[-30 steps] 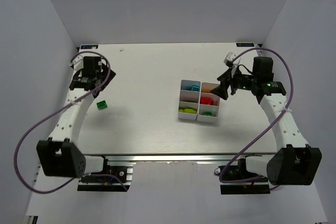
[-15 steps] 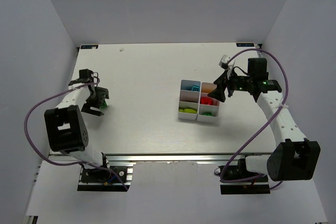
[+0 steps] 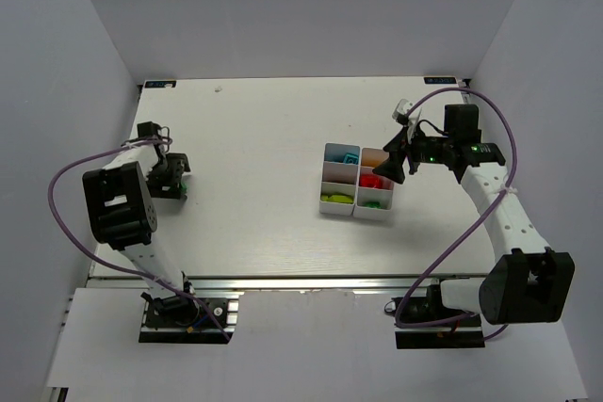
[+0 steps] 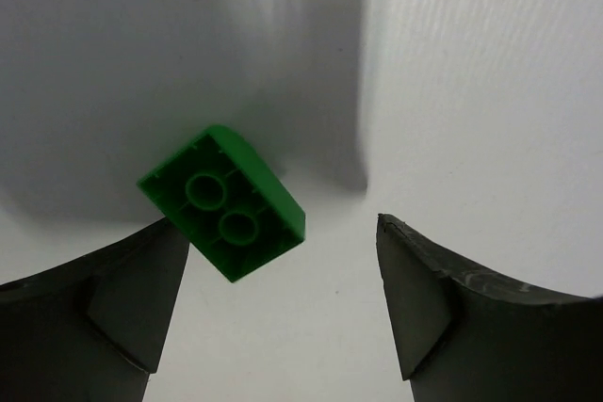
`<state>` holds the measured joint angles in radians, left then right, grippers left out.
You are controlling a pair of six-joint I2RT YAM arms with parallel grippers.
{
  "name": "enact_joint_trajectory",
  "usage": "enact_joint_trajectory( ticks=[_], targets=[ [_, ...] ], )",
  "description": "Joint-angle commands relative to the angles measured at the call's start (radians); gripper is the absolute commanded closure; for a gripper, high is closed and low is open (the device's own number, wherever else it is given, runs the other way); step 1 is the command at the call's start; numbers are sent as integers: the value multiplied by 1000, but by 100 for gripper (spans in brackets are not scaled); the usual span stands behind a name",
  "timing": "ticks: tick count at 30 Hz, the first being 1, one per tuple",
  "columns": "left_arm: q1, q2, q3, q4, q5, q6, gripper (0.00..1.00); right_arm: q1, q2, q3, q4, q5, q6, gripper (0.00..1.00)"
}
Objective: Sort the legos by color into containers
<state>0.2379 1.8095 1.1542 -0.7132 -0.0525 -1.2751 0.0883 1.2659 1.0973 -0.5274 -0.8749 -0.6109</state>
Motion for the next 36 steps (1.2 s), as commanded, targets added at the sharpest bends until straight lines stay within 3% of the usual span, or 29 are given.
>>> enact_joint_trajectory(
  ticks=[1, 12, 20, 29, 36],
  targets=[
    [14, 10, 39, 24, 8, -23, 11, 5, 7, 1, -11, -27, -15, 21],
    [64, -35, -34, 6, -23, -13, 15, 4, 16, 9, -13, -22, -18, 21],
    [87, 27, 19, -17, -32, 6, 24, 5, 18, 19, -13, -22, -26, 21],
    [87, 7, -17, 29, 32, 65, 58, 4, -2, 15, -26, -16, -38, 21],
    [72, -139, -94, 103, 175, 184, 86, 4, -3, 24, -29, -16, -43, 21]
  ],
)
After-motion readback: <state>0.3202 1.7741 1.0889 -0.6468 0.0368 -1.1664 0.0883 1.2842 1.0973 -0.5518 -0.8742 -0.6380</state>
